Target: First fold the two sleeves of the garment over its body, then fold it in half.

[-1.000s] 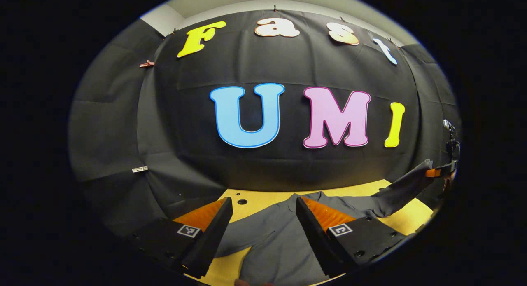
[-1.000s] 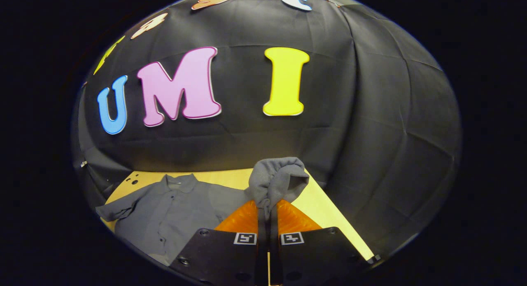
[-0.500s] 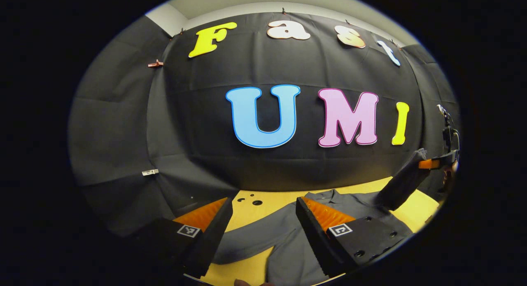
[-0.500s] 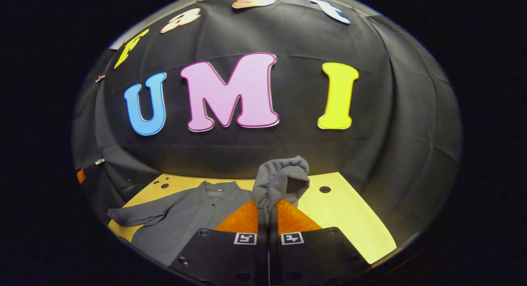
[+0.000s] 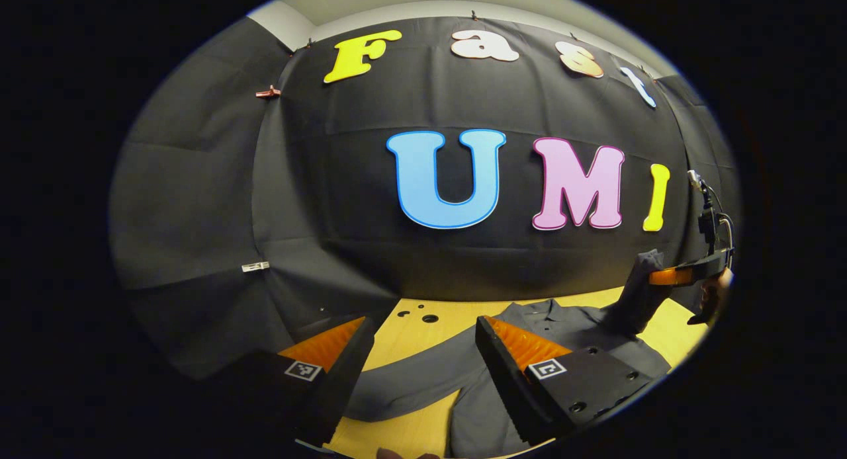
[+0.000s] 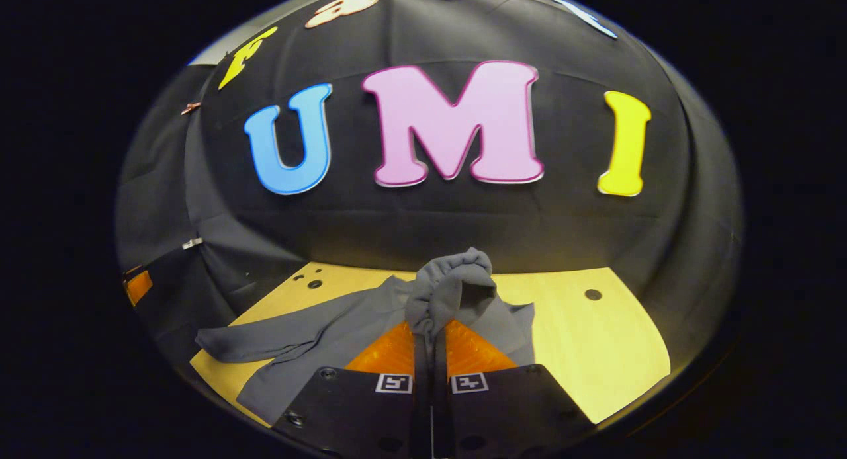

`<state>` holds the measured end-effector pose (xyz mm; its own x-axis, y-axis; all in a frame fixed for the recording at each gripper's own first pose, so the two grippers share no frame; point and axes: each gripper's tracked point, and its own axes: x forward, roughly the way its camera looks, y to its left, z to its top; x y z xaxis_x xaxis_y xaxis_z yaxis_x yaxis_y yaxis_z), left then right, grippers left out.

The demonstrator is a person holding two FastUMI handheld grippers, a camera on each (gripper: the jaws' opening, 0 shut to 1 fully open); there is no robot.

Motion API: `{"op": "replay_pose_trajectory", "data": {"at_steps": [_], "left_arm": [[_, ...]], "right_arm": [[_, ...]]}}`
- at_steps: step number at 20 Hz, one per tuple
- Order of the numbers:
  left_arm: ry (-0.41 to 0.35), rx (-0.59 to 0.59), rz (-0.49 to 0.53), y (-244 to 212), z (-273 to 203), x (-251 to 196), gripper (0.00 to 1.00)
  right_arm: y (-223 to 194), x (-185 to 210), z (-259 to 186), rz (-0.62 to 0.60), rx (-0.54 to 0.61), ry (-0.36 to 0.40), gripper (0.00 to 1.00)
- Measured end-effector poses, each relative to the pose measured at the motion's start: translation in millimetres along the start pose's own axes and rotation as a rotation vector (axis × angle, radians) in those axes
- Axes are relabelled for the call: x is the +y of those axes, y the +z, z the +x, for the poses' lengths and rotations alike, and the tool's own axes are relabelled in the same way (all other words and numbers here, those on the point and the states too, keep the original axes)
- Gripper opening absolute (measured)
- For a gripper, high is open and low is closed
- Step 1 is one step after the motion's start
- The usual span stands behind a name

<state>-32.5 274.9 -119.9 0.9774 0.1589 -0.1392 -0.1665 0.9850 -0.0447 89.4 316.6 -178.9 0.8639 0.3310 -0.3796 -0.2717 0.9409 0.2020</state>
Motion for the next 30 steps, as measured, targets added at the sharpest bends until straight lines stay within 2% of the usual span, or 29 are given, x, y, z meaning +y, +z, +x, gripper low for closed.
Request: {"op": "replay_pose_trajectory", "data": {"at_steps": [10,13,16,19,23,24,27,30], "left_arm": [[0.053,0.062,-0.021,-41.2,6.8,42.2,0.98],[0.073,0.078,-0.023,-50.6,4.8,56.1,0.98],[0.097,0.099,-0.022,-63.1,-0.9,69.9,0.97],[0.113,0.110,0.010,-71.9,-8.5,79.7,0.97],[0.123,0.126,0.020,-80.1,-14.4,87.6,0.97],[0.125,0.131,0.016,-84.3,-14.6,88.5,0.97],[0.125,0.151,0.006,-95.4,-14.8,89.7,0.97],[0.124,0.173,0.017,-108.0,-11.7,91.2,0.97]], "right_arm": [[-105.3,109.0,56.9,-0.125,0.240,0.161,0.06],[-141.0,125.4,70.2,-0.154,0.320,0.174,0.08],[-169.7,136.7,81.2,-0.130,0.392,0.175,0.08],[-192.2,149.1,85.4,-0.094,0.456,0.186,0.17],[-207.9,163.6,79.6,-0.084,0.500,0.220,0.22],[-211.0,168.9,77.4,-0.074,0.505,0.239,0.25],[-209.8,192.6,63.0,-0.036,0.519,0.316,0.69],[-204.0,213.4,38.2,-0.025,0.513,0.406,0.68]]}}
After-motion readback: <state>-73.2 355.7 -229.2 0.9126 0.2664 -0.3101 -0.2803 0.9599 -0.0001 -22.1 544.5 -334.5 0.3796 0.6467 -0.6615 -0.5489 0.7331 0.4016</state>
